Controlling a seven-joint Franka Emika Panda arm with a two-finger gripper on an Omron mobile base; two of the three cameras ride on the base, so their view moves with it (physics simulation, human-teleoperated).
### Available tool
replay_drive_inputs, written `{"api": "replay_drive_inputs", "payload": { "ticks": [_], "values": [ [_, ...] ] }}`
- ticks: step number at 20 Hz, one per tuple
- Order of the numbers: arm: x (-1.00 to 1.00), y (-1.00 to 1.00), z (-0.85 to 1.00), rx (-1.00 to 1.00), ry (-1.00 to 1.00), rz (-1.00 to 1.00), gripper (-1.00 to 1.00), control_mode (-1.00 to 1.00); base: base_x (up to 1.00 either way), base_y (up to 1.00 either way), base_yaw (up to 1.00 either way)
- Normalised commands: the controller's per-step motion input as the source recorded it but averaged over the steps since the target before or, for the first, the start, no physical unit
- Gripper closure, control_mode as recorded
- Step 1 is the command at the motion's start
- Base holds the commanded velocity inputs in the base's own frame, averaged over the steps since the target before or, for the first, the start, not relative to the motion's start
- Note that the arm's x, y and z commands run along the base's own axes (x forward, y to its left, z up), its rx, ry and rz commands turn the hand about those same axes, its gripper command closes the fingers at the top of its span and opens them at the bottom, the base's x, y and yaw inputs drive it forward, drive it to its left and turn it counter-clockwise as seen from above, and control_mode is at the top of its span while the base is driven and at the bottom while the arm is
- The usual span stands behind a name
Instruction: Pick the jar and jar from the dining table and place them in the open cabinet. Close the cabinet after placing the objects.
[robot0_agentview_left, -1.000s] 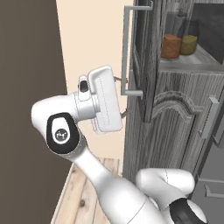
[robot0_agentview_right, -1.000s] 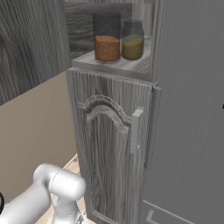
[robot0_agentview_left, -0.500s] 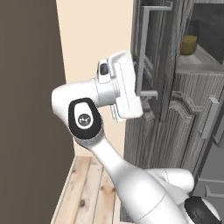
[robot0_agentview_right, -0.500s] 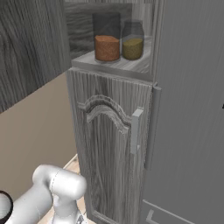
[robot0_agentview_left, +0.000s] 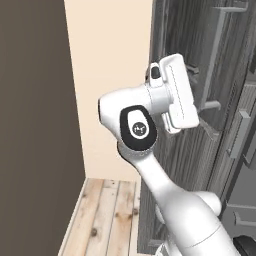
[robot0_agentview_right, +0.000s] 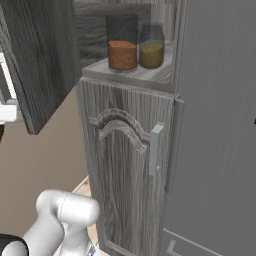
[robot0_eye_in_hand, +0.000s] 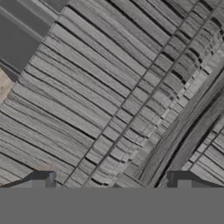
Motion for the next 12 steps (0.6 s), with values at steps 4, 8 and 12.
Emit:
{"api": "replay_drive_inputs", "payload": {
  "ticks": [4, 8, 12],
  "values": [
    [0.27, -1.00, -0.15, 0.00, 0.26, 0.02, -1.00, -1.00, 0.00, 0.00, 0.00],
    [0.40, -1.00, -0.21, 0.00, 0.34, 0.05, -1.00, -1.00, 0.00, 0.00, 0.00],
    [0.51, -1.00, -0.10, 0.00, 0.42, 0.06, -1.00, -1.00, 0.00, 0.00, 0.00]
  ]
}}
